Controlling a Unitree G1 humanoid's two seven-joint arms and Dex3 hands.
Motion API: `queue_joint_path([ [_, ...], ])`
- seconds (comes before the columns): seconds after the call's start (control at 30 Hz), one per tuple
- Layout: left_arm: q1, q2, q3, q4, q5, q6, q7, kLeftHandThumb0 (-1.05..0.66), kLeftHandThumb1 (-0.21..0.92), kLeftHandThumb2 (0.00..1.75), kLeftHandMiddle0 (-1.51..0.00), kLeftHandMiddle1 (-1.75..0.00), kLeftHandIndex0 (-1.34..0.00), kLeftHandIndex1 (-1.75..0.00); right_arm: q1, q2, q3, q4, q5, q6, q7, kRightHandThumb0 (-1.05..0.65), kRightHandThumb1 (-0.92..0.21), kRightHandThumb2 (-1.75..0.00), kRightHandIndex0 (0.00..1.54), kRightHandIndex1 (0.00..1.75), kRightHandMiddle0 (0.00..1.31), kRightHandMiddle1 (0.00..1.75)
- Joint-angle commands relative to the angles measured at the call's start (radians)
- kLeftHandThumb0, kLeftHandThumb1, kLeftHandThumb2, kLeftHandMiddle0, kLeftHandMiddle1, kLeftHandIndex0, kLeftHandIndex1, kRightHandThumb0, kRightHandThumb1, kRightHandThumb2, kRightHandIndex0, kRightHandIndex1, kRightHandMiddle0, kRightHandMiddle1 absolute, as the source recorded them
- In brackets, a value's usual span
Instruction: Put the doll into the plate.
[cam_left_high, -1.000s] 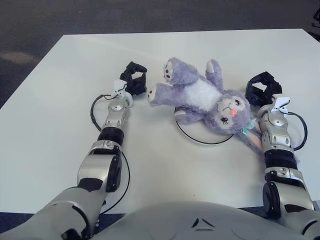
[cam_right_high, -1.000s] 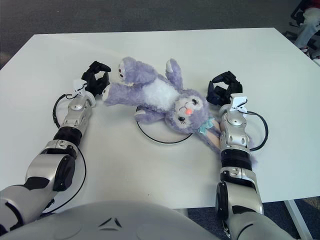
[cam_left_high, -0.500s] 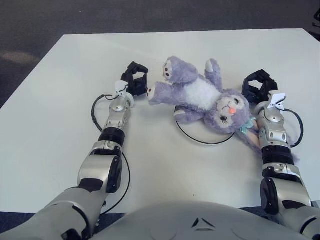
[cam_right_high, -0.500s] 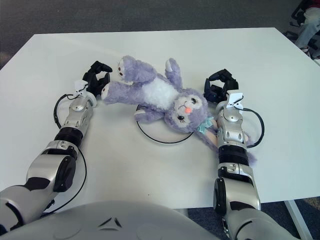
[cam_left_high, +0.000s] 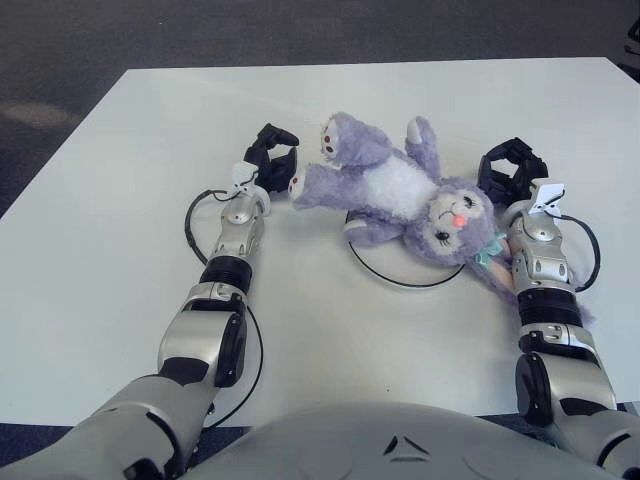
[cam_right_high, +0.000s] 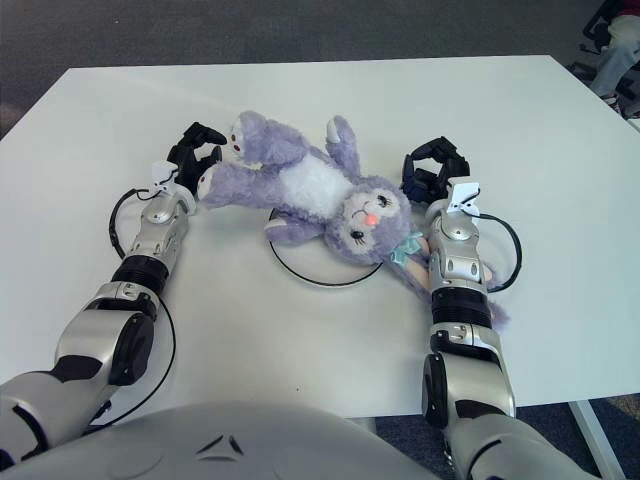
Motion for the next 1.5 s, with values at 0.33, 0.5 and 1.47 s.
queue_joint_path([
  [0.33, 0.062, -0.019, -0.008, 0.033, 0.004, 0.042, 0.002, -0.41, 0.55, 1.03, -1.11, -1.75, -0.43, -1.75, 0.012, 0.054, 0.031, 0.047, -0.004, 0.058, 0.002, -0.45, -0.43, -1.18, 1.31, 1.75, 0.53, 1.75],
  [0.5, 0.063, -0.019, -0.008, 0.032, 0.004, 0.037, 0.0, -0.41, 0.55, 1.02, -1.1, -1.75, -0.43, -1.75, 0.005, 0.066, 0.037, 0.049, -0.008, 0.069, -0.011, -0.44, -0.43, -1.17, 1.31, 1.75, 0.52, 1.75],
  [1.47, 0.07, -0.017, -0.009, 0.021, 0.002, 0.036, -0.005, -0.41, 0.55, 1.03, -1.11, -1.75, -0.43, -1.75, -0.015, 0.123, 0.077, 0.066, -0.025, 0.064, -0.061, -0.45, -0.43, -1.17, 1.33, 1.75, 0.52, 1.75],
])
